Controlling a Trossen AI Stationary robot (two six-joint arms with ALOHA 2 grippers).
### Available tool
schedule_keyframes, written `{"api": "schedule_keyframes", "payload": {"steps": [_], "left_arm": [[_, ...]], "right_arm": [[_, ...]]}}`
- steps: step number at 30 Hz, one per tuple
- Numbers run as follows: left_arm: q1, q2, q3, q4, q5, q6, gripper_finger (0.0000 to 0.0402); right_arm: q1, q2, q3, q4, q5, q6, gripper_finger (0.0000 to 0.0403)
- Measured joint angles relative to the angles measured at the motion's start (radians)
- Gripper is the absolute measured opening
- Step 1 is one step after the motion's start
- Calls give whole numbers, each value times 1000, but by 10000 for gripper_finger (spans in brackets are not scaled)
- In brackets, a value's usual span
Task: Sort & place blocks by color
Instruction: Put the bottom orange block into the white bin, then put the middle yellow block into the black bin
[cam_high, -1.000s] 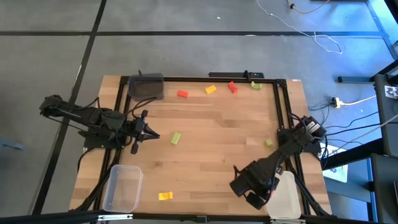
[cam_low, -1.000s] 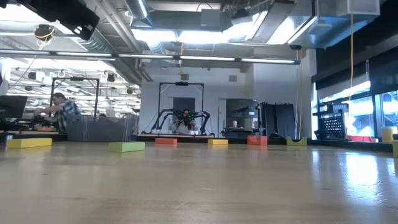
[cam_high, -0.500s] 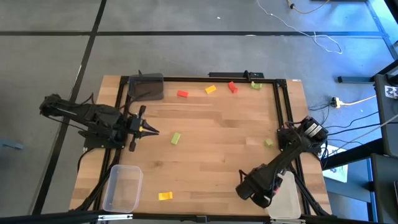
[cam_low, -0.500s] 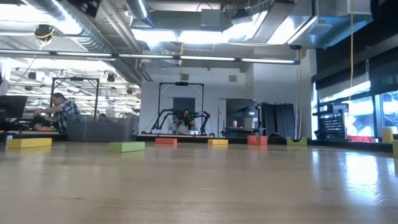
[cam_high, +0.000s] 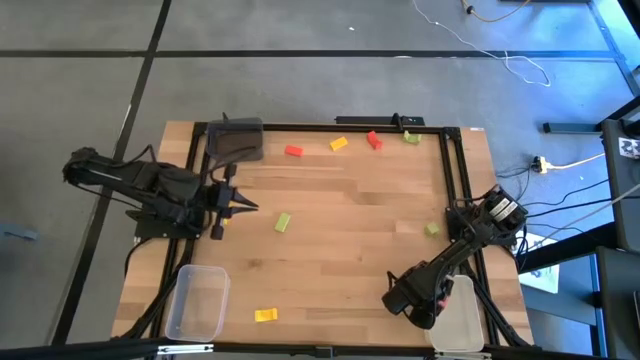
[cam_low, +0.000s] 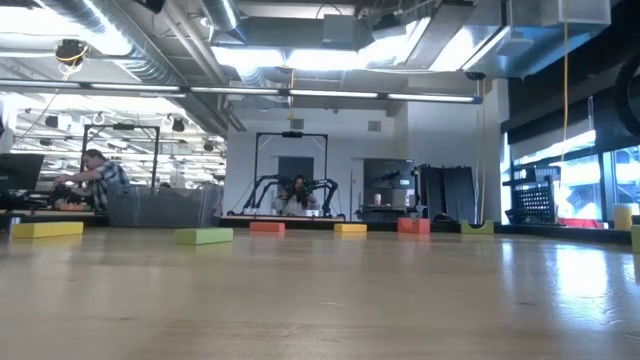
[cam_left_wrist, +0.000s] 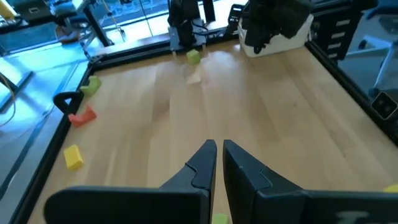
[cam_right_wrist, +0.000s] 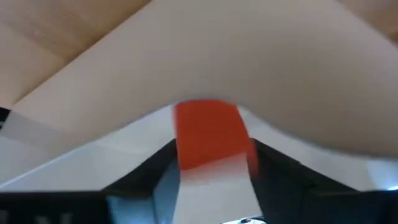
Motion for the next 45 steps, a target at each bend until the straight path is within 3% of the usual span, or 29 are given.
{"api": "schedule_keyframes", "payload": {"steps": [5, 8, 11, 18, 23, 27, 36, 45], "left_arm": [[0, 24, 0, -5, 0, 0, 22], [0, 26, 0, -3, 0, -11, 22], [0, 23, 0, 4, 0, -41, 22], [2, -9, 0, 6, -7, -104, 22], [25, -11, 0, 3, 10, -162, 22], [28, -20, 0, 8, 64, -164, 22], [27, -21, 0, 7, 115, -164, 22], [28, -21, 0, 4, -165, -211, 22]], "right_arm": [[0, 0, 3, 1, -29, -3, 233], [0, 0, 8, -11, -81, -6, 239], [0, 0, 70, -67, -65, -14, 240], [-7, 0, 405, -386, 231, 6, 242], [-12, -8, 603, -371, 480, -7, 242], [-23, -9, 704, -379, 540, -70, 242], [-98, -9, 734, -380, 665, -134, 242], [-249, -8, 722, -380, 866, -225, 242]]}}
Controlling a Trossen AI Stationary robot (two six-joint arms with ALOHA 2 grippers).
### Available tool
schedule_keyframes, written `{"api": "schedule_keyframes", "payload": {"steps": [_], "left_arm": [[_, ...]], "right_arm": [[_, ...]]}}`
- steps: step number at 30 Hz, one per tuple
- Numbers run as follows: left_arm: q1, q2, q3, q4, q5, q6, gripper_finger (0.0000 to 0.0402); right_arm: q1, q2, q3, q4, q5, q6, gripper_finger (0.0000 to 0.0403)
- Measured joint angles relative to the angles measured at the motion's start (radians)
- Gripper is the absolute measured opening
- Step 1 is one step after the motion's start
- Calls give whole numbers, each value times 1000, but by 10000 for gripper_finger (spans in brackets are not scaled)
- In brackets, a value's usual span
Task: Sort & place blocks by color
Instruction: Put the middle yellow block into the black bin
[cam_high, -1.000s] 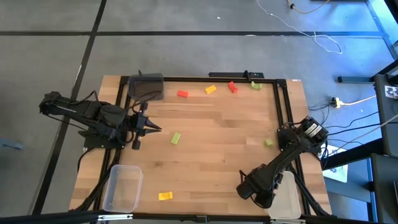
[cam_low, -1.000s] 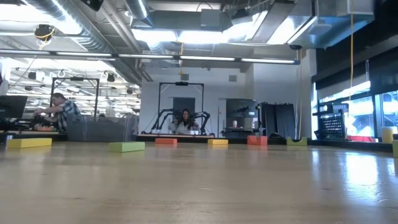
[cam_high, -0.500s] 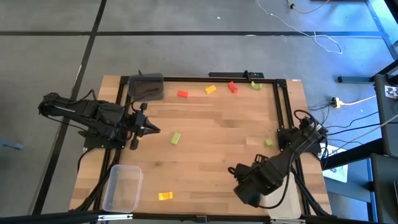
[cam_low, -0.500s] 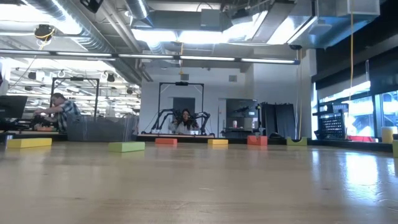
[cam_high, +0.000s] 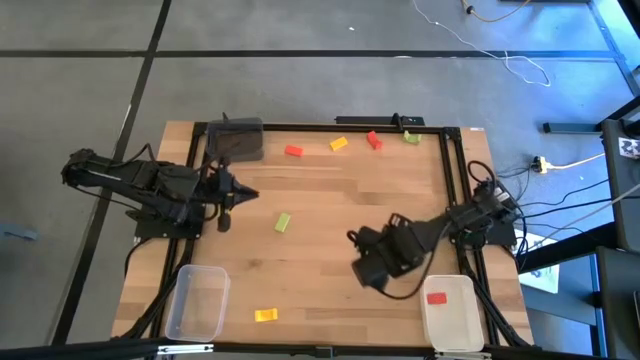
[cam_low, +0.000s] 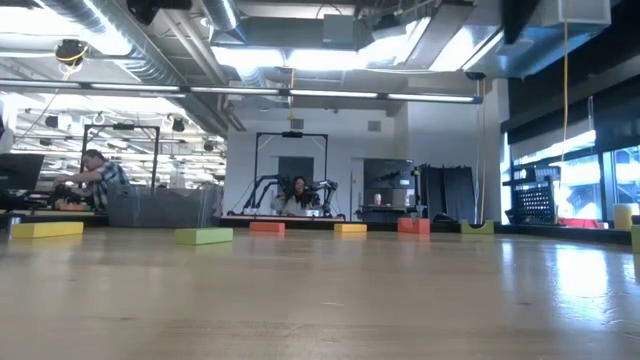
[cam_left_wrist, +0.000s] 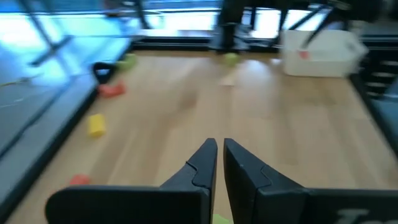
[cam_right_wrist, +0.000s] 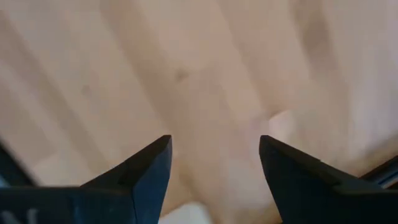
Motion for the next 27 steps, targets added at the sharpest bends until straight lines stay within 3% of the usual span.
{"api": "schedule_keyframes", "payload": {"steps": [4, 8, 17, 22, 27], "left_arm": [[0, -3, 0, -8, -85, -10, 22], [0, -1, 2, -37, -97, -81, 13], [0, 112, 287, -525, -163, -429, 3], [40, 211, 419, -817, -68, -663, 5], [93, 265, 441, -1007, 50, -832, 22]], "right_arm": [[-72, 0, 0, 0, 91, -72, 242], [-149, 0, -1, 0, 140, -144, 242], [-302, 0, -1, 30, 162, -307, 242], [-351, 1, -1, 113, 158, -426, 242], [-381, 1, -1, 183, 158, -540, 242]]}}
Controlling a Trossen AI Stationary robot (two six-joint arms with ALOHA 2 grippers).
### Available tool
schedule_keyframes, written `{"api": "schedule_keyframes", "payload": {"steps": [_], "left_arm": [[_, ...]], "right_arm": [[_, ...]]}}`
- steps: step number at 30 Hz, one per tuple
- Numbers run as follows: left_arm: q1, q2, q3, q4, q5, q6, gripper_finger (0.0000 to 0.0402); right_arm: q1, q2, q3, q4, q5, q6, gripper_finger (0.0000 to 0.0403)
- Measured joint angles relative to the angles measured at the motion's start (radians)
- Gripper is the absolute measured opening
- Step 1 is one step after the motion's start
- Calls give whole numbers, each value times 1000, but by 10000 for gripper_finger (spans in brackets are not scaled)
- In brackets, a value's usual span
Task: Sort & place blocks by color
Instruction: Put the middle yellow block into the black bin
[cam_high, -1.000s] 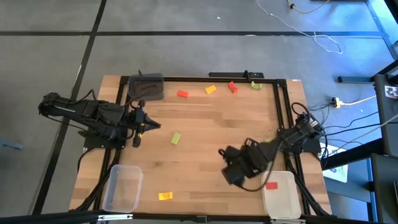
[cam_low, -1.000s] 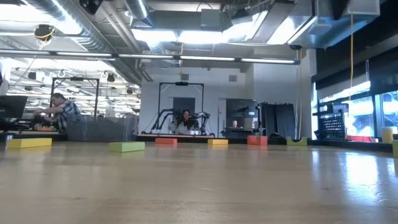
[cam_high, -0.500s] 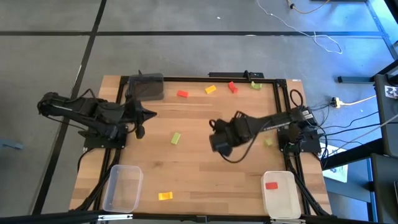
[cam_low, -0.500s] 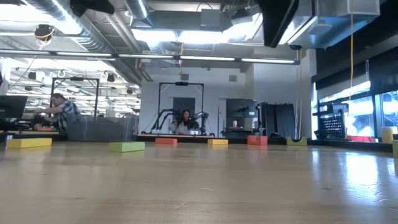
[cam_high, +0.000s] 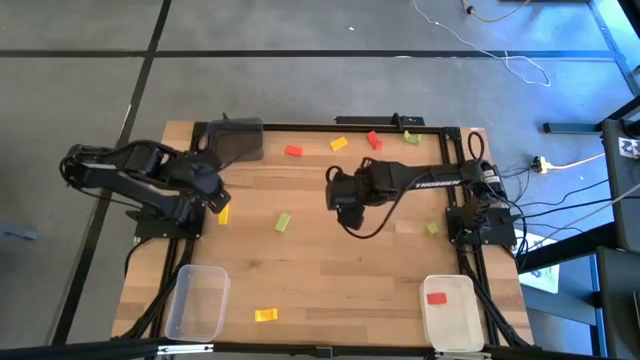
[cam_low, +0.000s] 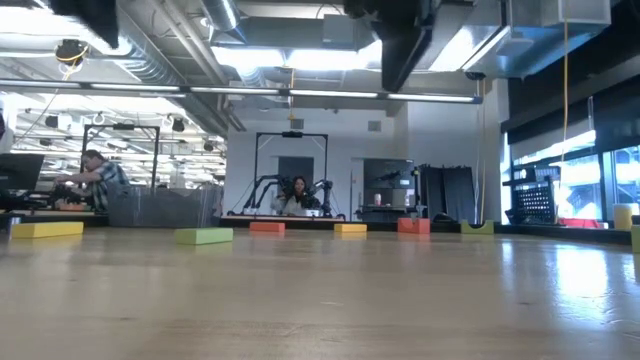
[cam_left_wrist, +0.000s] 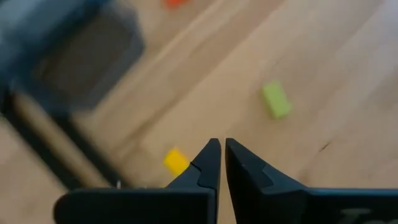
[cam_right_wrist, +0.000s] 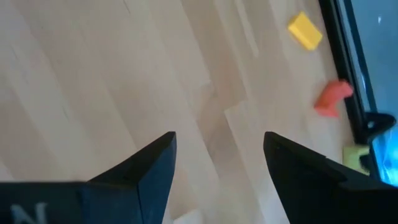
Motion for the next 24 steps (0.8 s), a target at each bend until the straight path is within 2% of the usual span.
{"api": "schedule_keyframes", "payload": {"steps": [4, 9, 16, 20, 24], "left_arm": [[37, 31, 0, -75, 118, -133, 42], [68, 52, 0, -84, 229, -258, 55], [74, 51, 0, -86, 266, -431, 52], [74, 51, 0, -86, 266, -462, 54], [74, 51, 0, -85, 266, -464, 52]], "right_arm": [[-16, 0, 0, 35, 0, -77, 242], [-32, 0, 0, 100, 0, -130, 242], [-47, 0, 0, 228, -1, -132, 242], [-54, 0, 0, 282, -5, -233, 242], [-66, 0, 0, 335, -131, -341, 242]]}}
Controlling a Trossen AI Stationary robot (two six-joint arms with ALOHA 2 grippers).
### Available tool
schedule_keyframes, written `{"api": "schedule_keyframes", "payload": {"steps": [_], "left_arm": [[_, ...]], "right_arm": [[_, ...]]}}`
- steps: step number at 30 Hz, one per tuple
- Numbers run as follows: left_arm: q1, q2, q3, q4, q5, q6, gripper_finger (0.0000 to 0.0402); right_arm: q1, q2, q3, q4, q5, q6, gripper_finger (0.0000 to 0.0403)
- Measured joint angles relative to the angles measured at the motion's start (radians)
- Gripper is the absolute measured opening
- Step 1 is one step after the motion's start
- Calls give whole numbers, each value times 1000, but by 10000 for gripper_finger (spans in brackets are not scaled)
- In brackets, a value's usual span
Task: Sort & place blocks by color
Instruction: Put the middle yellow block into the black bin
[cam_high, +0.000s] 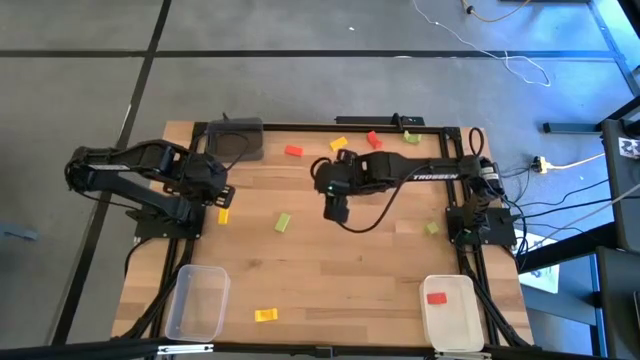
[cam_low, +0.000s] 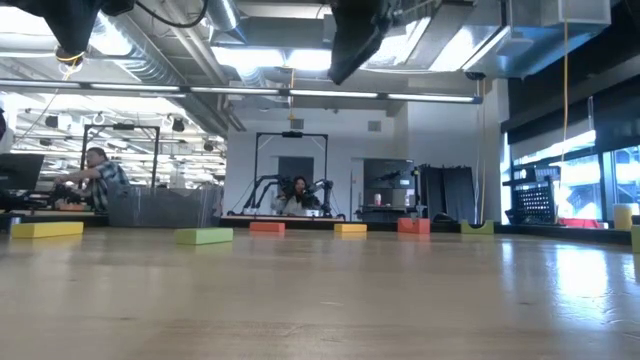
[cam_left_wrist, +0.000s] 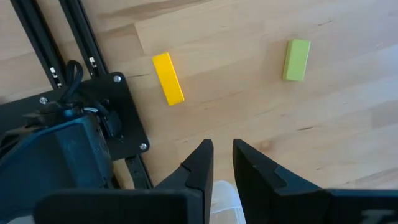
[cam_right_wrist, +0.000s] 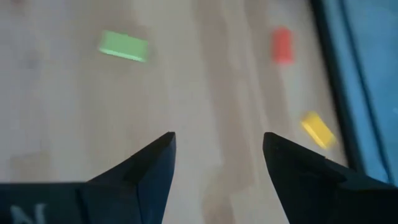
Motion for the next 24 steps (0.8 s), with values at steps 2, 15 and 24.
{"api": "schedule_keyframes", "payload": {"steps": [2, 15, 24], "left_arm": [[0, 0, 0, 0, 0, 0, 50], [0, 0, 0, 0, -34, 2, 49], [0, 0, 0, 0, -53, 3, 49]], "right_arm": [[-7, 0, 0, 45, -92, -62, 242], [-12, 0, 0, 315, -218, -97, 242], [-11, 0, 0, 355, -218, -99, 242]]}}
